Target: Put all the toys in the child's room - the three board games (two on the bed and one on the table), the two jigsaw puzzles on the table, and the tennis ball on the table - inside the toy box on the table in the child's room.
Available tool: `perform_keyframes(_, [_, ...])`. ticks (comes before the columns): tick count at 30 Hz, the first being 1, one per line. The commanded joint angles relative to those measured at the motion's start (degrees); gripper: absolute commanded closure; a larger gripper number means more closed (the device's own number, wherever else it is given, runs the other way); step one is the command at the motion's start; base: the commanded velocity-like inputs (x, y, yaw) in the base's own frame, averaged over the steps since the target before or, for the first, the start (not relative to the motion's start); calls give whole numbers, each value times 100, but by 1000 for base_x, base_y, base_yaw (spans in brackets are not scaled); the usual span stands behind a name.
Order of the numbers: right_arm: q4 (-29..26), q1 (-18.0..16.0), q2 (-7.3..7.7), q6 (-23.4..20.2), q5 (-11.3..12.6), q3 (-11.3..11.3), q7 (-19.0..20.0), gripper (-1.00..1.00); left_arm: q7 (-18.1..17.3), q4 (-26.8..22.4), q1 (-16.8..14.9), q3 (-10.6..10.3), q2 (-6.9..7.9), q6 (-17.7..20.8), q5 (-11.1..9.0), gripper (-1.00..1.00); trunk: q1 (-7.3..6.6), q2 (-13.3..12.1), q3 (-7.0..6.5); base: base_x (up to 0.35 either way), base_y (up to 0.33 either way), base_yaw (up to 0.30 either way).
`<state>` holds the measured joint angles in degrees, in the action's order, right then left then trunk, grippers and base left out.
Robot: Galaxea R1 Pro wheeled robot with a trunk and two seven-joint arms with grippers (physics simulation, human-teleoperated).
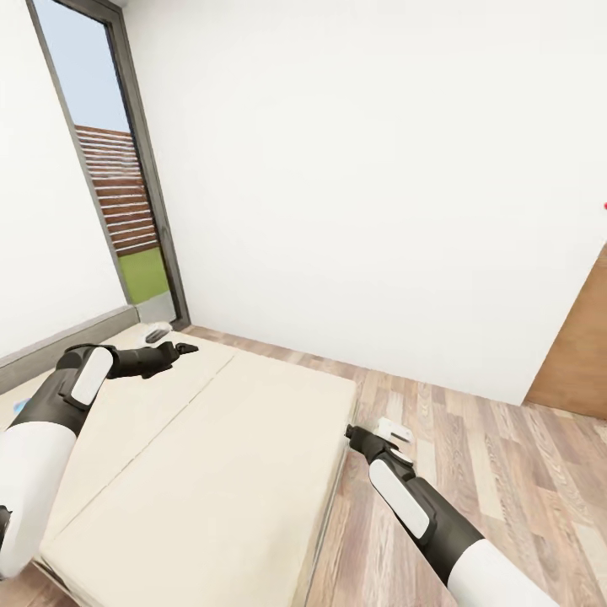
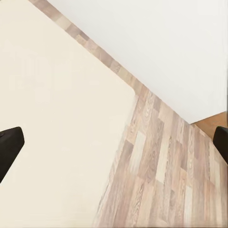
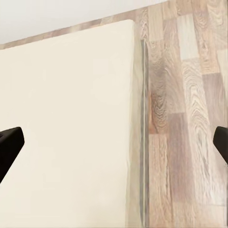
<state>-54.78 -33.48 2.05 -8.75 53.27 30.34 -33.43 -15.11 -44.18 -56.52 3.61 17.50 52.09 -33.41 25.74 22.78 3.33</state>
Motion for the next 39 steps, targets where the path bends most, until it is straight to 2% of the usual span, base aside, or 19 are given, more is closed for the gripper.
perform_keyframes(1, [-8,-9,6,-21,17,21,-40,-100,-42,-3,-4,17,-1,29,36,-100,4,14,9,-40,29,-246])
perform_keyframes(8, [-7,-9,6,-21,11,19,-40,-100,-44,-3,-7,17,-1,29,36,-100,4,14,-10,-118,33,-131])
perform_keyframes(27, [-7,-9,6,-21,9,19,-40,-100,-39,-3,-6,17,-2,29,36,-100,4,14,-16,-52,31,-15])
perform_keyframes(39, [-7,-9,6,-21,9,16,-40,-100,-44,-3,-6,17,-1,29,37,-100,4,14,-82,-75,131,-163])
